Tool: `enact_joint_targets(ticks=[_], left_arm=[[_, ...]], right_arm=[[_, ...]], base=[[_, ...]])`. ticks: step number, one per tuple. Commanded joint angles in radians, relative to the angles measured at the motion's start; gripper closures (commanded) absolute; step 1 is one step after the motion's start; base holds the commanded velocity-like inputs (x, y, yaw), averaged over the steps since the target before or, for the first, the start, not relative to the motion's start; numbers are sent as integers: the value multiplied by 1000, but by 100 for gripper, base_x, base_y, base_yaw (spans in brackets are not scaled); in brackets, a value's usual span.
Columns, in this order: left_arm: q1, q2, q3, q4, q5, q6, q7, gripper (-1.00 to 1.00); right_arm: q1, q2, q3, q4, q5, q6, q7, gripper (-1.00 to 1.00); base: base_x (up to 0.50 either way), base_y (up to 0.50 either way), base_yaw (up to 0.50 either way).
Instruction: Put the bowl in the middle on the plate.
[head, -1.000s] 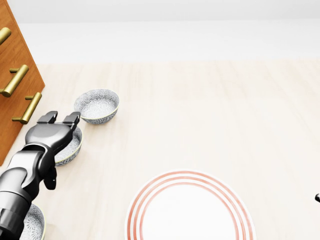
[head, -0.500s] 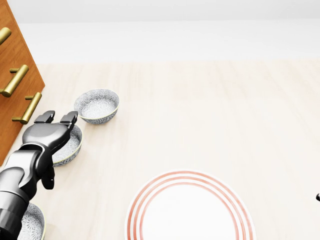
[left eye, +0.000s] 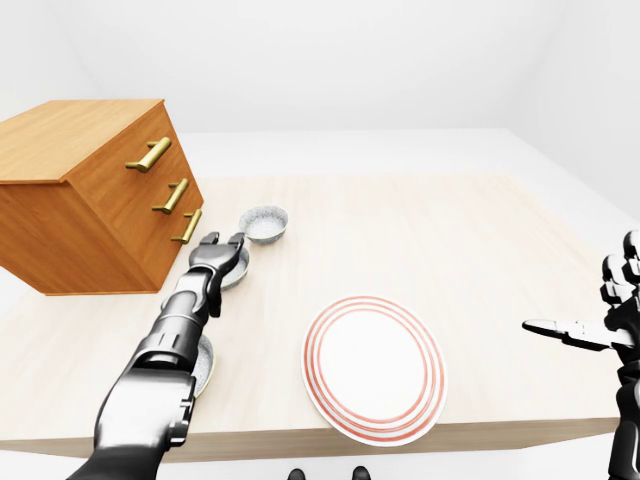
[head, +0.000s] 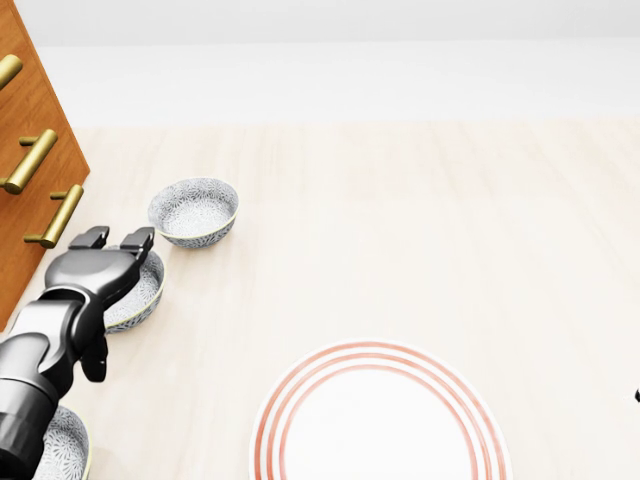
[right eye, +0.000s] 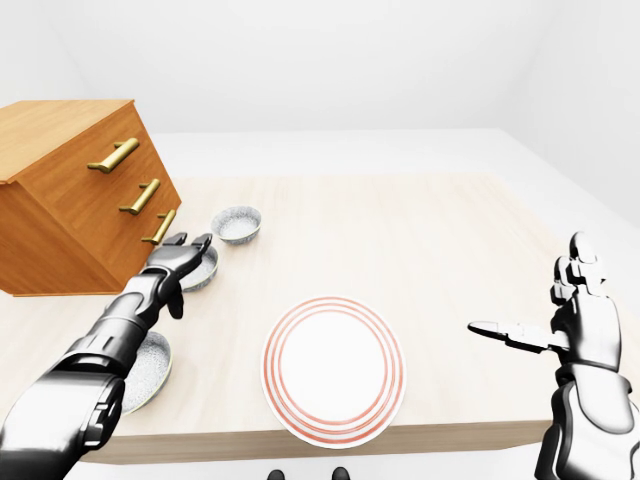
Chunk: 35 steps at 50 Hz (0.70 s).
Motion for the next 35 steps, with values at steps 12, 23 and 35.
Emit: enact_joint_targets(ticks=[12,23,35], left_arm=[[10,-9,-4,20,-18,0,11,-100],[10,-13,-7,37,-29,0,18,-100],[13,-13,-8,37,-32,0,21,-100]], right_arm=[[-5,-3,-2,1,3,0,-6,-100],[-8,-8,1,12,6,0,-11,-100],[-15,-18,15,99,9,0,-22,-100]], base=[[0,0,0],[0,0,0],[0,0,0]])
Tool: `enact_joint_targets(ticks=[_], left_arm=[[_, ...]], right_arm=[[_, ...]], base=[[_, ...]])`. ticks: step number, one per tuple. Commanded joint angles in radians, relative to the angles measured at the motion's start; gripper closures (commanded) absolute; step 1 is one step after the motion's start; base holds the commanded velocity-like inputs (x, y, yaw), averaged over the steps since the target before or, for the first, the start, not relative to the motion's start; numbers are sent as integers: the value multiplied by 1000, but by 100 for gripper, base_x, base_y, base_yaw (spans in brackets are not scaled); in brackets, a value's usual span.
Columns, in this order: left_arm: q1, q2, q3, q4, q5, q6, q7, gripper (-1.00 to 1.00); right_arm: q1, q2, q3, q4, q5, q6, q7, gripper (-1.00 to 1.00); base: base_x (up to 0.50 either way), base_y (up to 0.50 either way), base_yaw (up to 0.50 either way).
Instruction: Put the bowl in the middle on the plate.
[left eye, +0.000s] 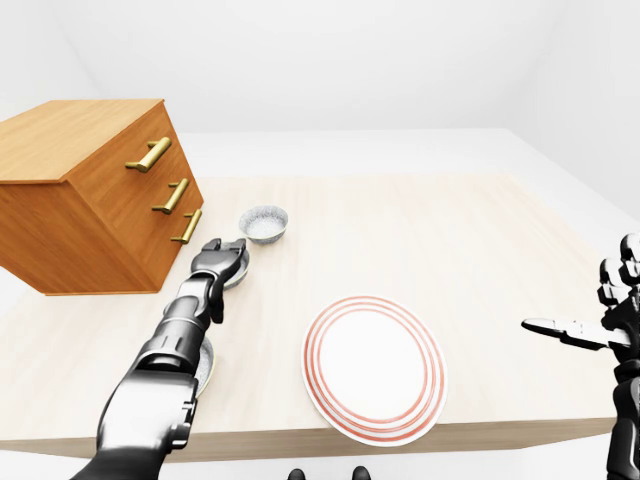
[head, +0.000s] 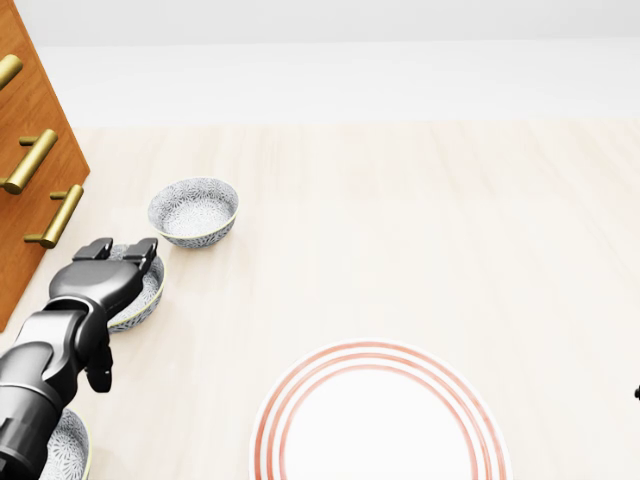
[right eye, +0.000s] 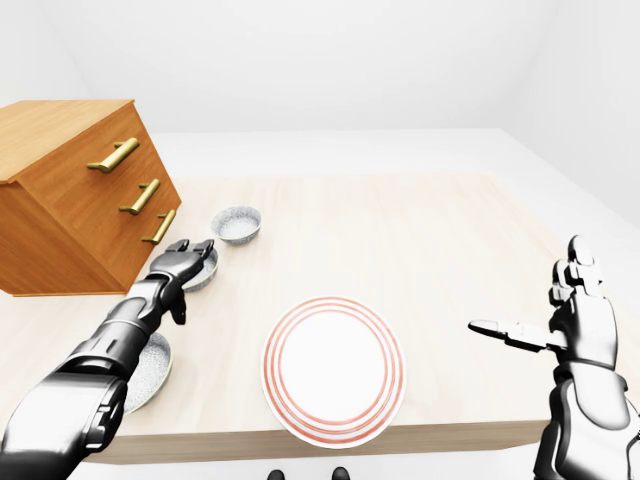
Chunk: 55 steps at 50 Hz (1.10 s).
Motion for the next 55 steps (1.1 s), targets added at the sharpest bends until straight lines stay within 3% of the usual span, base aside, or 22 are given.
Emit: enact_joint_targets(ticks=[1,34,35,36,37,38,39,40,41,43,48,50,53,55], left_arm=[[3,-2,-1,5,-6,0,2,-100],[2,0,-4,16,-5,0,-7,-100],[1,0,-5,17,-4,0,-5,-95],[0,0,-4,15,-5,0,-7,-49],[0,0,-4,15,-5,0,-9,-39],[-1,0,-4,14,-6,0,-8,17],[-2,0,-3,13,-6,0,-5,43],[-3,-2,-2,15,-8,0,-5,48],[-1,-5,-3,15,-9,0,-1,74],[0,-6,-3,12,-11,0,2,100],[5,-9,-5,15,-12,0,12,100],[7,-10,-5,18,-13,0,14,100],[8,-11,-4,17,-16,0,16,100],[8,-11,-4,17,-18,0,20,100]], right_arm=[[-3,-9,12,59,5,0,-11,-100],[13,15,-21,-99,2,0,8,-100],[15,16,-23,-110,3,0,9,-100],[15,17,-24,-117,5,0,12,-100],[15,17,-25,-121,6,0,13,-100],[15,18,-27,-126,6,0,15,-100],[14,19,-29,-131,8,0,16,-100],[14,19,-30,-132,10,0,18,-100],[8,19,-27,-102,9,0,20,-100],[6,18,-24,-80,17,0,22,-100],[-11,5,-1,37,24,0,19,-100],[-18,-6,10,88,32,-28,12,-100],[-9,-9,18,85,46,-35,10,-100],[-17,-15,25,123,55,-68,11,-100]], base=[[0,0,0],[0,0,0],[0,0,0],[0,0,0],[0,0,0],[0,0,0],[0,0,0],[0,0,0],[0,0,0],[0,0,0],[0,0,0],[0,0,0],[0,0,0],[0,0,0]])
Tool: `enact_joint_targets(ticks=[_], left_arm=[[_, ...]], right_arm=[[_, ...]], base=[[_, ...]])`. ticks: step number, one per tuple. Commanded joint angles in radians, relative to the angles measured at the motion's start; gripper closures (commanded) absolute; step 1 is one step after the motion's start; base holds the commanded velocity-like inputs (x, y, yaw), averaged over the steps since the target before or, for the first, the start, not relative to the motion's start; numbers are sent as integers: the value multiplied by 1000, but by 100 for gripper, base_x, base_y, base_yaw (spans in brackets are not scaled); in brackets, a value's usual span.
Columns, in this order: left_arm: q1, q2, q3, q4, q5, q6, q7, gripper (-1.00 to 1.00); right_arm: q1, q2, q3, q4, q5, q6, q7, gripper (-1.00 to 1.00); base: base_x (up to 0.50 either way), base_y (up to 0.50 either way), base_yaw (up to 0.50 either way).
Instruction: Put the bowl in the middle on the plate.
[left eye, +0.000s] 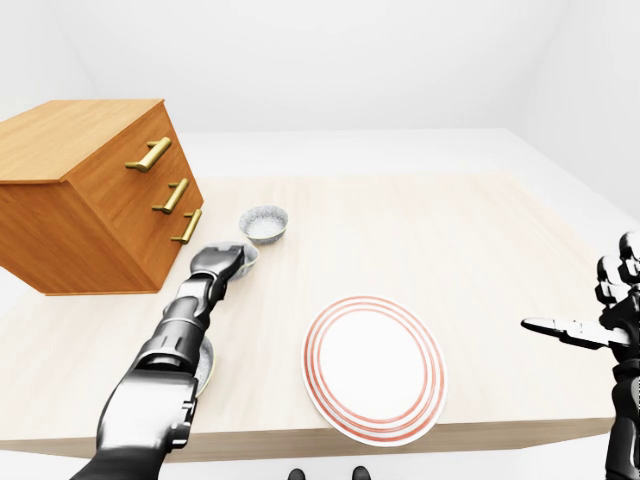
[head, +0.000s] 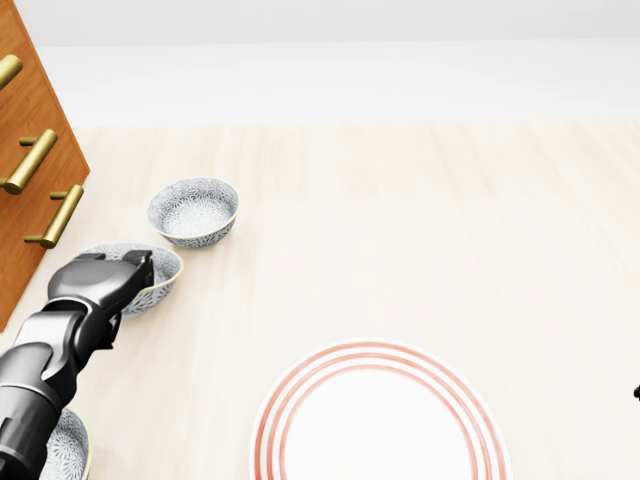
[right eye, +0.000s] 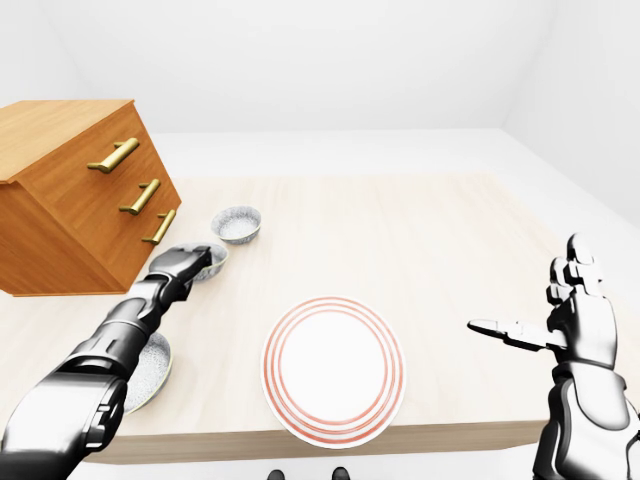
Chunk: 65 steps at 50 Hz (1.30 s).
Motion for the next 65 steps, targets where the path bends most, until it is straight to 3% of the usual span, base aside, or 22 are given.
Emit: enact_joint_targets(ticks=[1,3,5,7,11,13,15,20,35,45,56,60,61,65], left_arm=[[10,-11,-10,4,-28,0,3,100],[12,-14,-9,4,-32,0,8,100],[15,-18,-10,1,-34,0,10,100],[17,-20,-8,4,-39,0,4,100],[23,-17,-8,-4,-46,0,-9,100],[35,-16,-5,-17,-55,0,-43,100],[50,-14,2,-31,-65,0,-64,100],[81,-7,7,-83,-76,0,-97,100],[216,-16,64,-422,-115,0,-234,100],[259,-33,85,-562,-126,0,-277,100],[323,-87,101,-901,-149,0,-421,100],[330,-97,104,-934,-155,4,-440,100],[344,-117,100,-1039,-159,24,-491,100],[359,-149,95,-1173,-166,49,-560,100]], right_arm=[[-14,-20,29,122,31,-54,-3,-100],[-7,-19,34,118,41,-65,2,-100],[9,-12,30,70,51,-42,6,-100],[3,-13,32,86,46,-52,6,-100],[17,-5,23,34,48,-13,8,-100],[11,-5,23,51,41,-26,9,-100],[18,-2,18,21,43,-1,9,-100],[22,4,10,-8,38,16,12,-100],[23,20,-21,-134,17,16,27,-100],[17,20,-25,-137,8,16,31,-100],[12,12,-12,-84,1,16,21,-100],[12,11,-11,-82,2,16,20,-100],[13,11,-11,-85,1,16,19,-100],[13,11,-10,-79,0,16,20,-100]], base=[[0,0,0],[0,0,0],[0,0,0],[0,0,0],[0,0,0],[0,0,0],[0,0,0],[0,0,0],[0,0,0],[0,0,0],[0,0,0],[0,0,0],[0,0,0],[0,0,0]])
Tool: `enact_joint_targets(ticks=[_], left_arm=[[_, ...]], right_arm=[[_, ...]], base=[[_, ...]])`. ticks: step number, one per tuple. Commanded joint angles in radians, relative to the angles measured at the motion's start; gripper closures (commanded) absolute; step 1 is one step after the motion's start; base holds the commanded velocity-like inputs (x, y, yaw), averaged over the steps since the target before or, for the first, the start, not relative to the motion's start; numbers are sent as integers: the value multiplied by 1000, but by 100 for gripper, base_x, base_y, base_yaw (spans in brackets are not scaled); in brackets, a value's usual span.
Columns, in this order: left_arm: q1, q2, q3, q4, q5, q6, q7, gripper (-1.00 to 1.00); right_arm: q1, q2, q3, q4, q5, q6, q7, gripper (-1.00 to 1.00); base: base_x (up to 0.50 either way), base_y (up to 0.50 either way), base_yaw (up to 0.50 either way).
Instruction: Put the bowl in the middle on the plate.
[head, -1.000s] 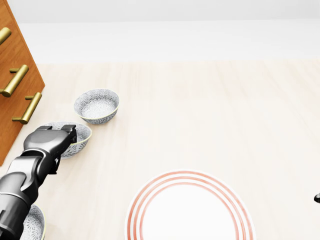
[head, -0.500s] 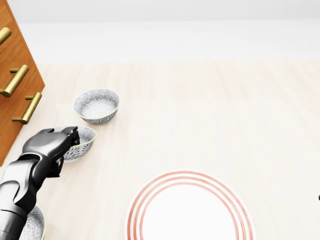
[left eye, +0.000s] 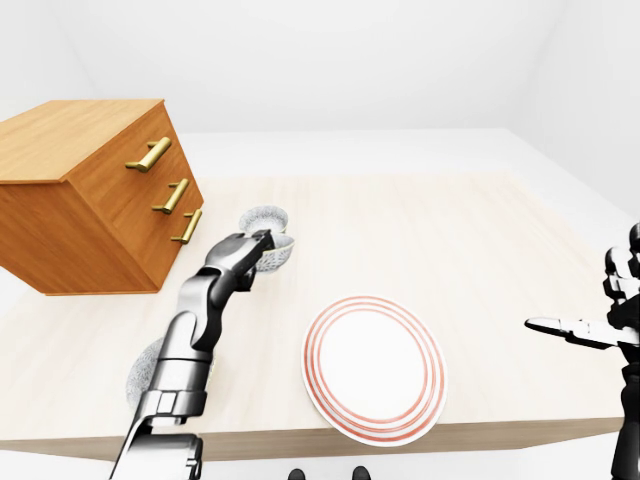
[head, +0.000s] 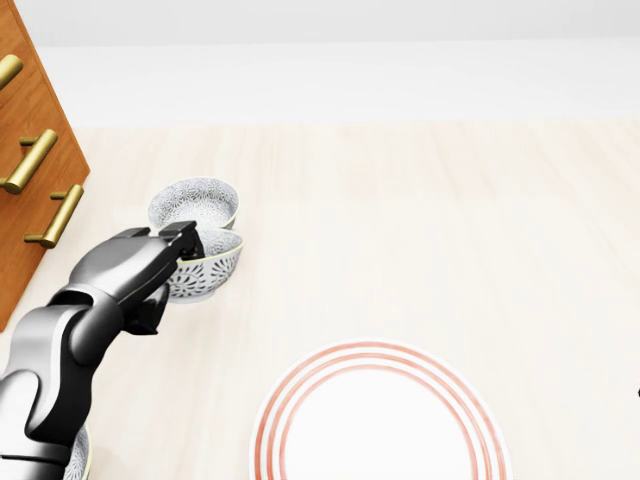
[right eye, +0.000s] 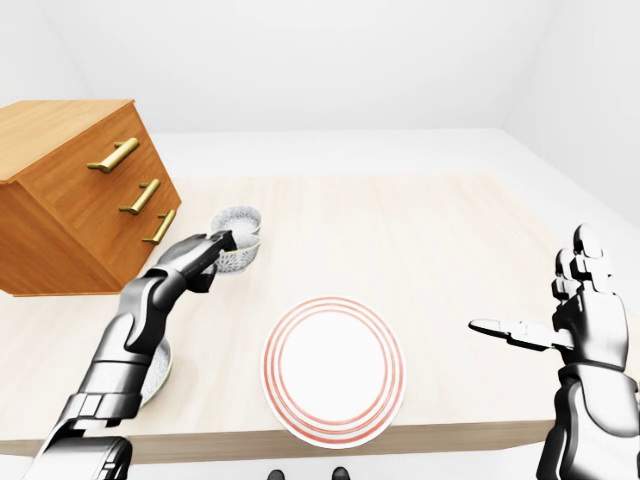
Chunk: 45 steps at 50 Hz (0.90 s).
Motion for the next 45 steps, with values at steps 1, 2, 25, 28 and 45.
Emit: enact_joint_targets(ticks=[1,2,25,28,45], left_arm=[[49,-70,6,-352,27,35,-156,100],[51,-75,3,-382,30,39,-174,100],[63,-235,-90,-716,-24,141,-268,100],[25,-255,-98,-757,-33,154,-268,100],[143,-306,-171,-823,-106,110,-216,100]], right_arm=[[-1,-2,3,15,-4,0,-3,-100],[-1,-2,4,16,-4,0,-3,-100],[1,-3,15,37,-14,0,-10,-100],[2,-2,13,36,-17,0,-10,-100],[4,-2,15,52,-21,0,-12,-100]], base=[[0,0,0],[0,0,0],[0,0,0],[0,0,0],[0,0,0]])
